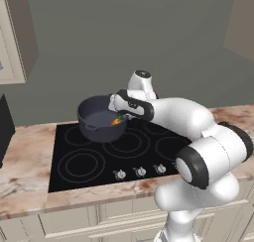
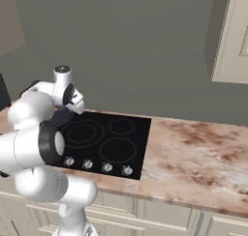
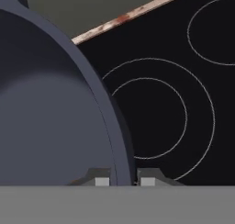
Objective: Turn on the sink faucet. Then move the carrot from the counter to the sink. Turn off the sink. Move the vegetable from the sink to the pot next to the stove. Finally move the pot to the rear left burner.
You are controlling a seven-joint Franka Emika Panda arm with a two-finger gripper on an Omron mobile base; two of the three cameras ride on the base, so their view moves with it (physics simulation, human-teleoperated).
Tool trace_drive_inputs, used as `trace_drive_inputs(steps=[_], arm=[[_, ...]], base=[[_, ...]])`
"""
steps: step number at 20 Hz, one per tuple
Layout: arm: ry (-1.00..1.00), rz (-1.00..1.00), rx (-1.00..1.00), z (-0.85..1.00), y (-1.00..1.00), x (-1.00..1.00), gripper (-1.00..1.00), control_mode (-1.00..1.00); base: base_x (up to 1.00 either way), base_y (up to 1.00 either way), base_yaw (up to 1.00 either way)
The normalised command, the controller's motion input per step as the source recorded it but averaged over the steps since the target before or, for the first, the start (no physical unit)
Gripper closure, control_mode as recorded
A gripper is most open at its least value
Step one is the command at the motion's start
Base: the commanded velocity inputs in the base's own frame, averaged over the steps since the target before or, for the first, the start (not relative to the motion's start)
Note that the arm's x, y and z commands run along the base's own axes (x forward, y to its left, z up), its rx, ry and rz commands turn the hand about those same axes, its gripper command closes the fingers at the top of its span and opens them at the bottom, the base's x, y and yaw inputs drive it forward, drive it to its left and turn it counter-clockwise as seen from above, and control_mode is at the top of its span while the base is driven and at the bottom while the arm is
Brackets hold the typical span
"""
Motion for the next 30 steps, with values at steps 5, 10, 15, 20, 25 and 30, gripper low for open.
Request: trace_drive_inputs(steps=[5, 10, 15, 20, 25, 30], arm=[[0.05, 0.07, 0.0, -0.19, 0.42, 0.06, 1.0, -1.0], [0.05, 0.01, 0.0, -0.16, 0.44, 0.23, 1.0, -1.0], [0.06, 0.0, 0.0, -0.19, 0.19, 0.31, 1.0, -1.0], [0.05, 0.0, 0.0, -0.16, 0.13, 0.36, 1.0, -1.0], [0.04, 0.0, 0.0, -0.16, 0.16, 0.34, 1.0, -1.0], [0.04, -0.01, -0.03, -0.16, 0.24, 0.27, 1.0, -1.0]], base=[[0.0, 0.0, 0.0], [0.0, 0.0, 0.0], [0.0, 0.0, 0.0], [0.0, 0.0, 0.0], [0.0, 0.0, 0.0], [0.0, 0.0, 0.0]])
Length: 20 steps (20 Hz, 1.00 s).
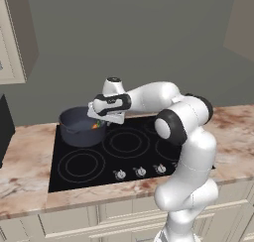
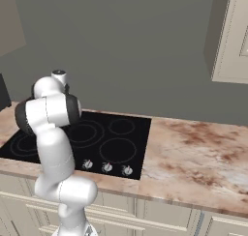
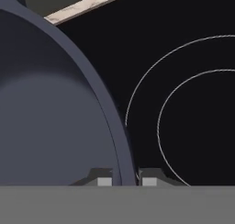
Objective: Turn on the sink faucet. Then move the carrot from the counter to the sink. Turn off the sink. Move the vegetable from the sink to the pot next to the stove. Finally move the pot to the rear left burner.
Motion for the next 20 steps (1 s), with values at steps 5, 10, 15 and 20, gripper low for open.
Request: trace_drive_inputs(steps=[5, 10, 15, 20], arm=[[0.01, -0.02, -0.03, -0.19, 0.09, 0.18, 1.0, -1.0], [0.0, -0.03, 0.0, -0.26, -0.05, 0.02, 1.0, -1.0], [0.0, -0.04, -0.01, -0.18, 0.0, 0.07, 1.0, -1.0], [0.0, -0.05, -0.01, -0.12, 0.0, 0.13, 1.0, -1.0]], base=[[0.0, 0.0, 0.0], [0.0, 0.0, 0.0], [0.0, 0.0, 0.0], [0.0, 0.0, 0.0]])
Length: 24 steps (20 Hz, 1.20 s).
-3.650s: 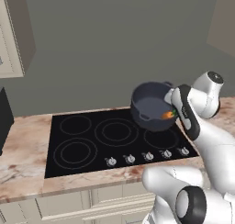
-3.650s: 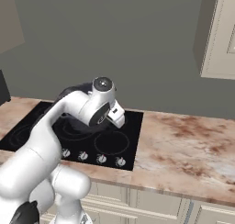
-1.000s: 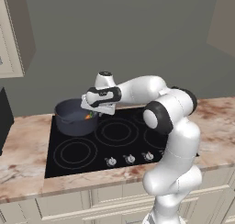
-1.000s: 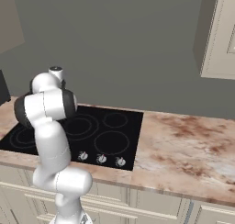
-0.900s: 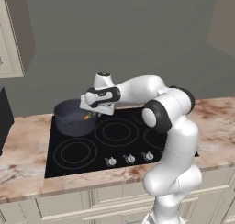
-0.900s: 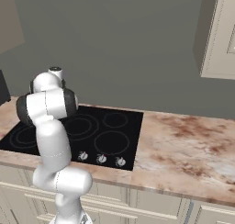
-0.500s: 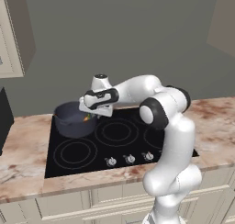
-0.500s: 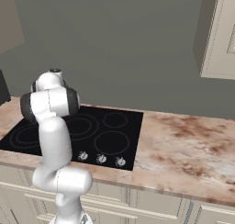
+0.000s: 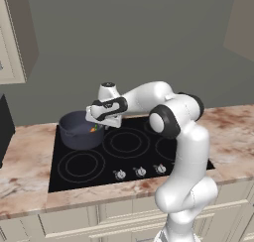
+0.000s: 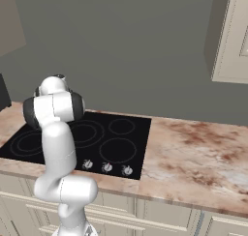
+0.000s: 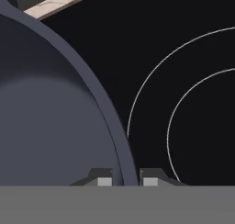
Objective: Turn on the sink faucet. Then move the carrot from the counter to the sink. Turn off the sink. Move the vegetable from the sink to the pot next to the stove. Finally move the pot to the rear left burner.
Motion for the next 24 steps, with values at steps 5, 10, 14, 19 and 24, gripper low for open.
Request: trace_drive_inputs(steps=[5, 10, 14, 19, 24], arm=[[0.0, -0.07, 0.0, -0.05, 0.0, 0.22, 1.0, -1.0], [0.0, -0.09, -0.02, -0.03, 0.0, 0.26, 1.0, -1.0], [0.0, -0.09, -0.04, -0.03, 0.0, 0.29, 1.0, -1.0], [0.0, -0.05, -0.01, -0.12, 0.0, 0.11, -1.0, -1.0], [0.0, -0.04, 0.0, -0.07, 0.0, 0.06, -1.0, -1.0]], base=[[0.0, 0.0, 0.0], [0.0, 0.0, 0.0], [0.0, 0.0, 0.0], [0.0, 0.0, 0.0], [0.0, 0.0, 0.0]])
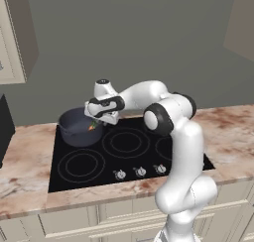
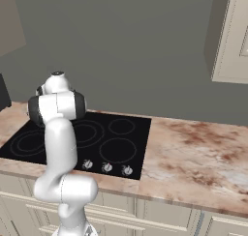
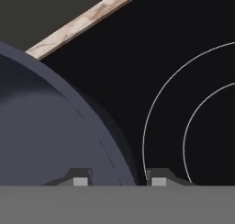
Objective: Turn on the sink faucet. Then move the carrot from the counter to the sink. Turn off the sink. Move the vegetable from the sink to the pot next to the stove. Finally move the pot to the rear left burner.
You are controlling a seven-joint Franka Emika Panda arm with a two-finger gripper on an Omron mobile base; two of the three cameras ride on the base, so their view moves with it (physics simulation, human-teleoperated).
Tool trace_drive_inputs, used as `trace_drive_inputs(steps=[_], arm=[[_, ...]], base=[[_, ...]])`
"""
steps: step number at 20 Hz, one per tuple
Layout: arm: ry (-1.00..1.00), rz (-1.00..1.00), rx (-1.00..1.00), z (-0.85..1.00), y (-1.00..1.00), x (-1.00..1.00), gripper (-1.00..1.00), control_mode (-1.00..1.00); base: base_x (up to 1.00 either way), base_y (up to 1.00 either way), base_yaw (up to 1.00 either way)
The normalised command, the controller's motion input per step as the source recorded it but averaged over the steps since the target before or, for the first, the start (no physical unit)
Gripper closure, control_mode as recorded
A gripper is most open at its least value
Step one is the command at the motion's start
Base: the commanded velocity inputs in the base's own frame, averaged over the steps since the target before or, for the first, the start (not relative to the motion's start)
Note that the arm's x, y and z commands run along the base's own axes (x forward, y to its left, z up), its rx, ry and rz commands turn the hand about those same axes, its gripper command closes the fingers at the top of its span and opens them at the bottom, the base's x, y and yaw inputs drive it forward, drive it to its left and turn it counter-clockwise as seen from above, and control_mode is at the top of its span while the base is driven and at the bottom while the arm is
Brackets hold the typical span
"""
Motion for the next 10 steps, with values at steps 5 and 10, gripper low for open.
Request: trace_drive_inputs(steps=[5, 10], arm=[[0.0, -0.01, 0.0, 0.0, 0.0, 0.0, -1.0, -1.0], [0.0, -0.01, 0.0, 0.08, 0.0, 0.0, -1.0, -1.0]], base=[[0.0, 0.0, 0.0], [0.0, 0.0, 0.0]])
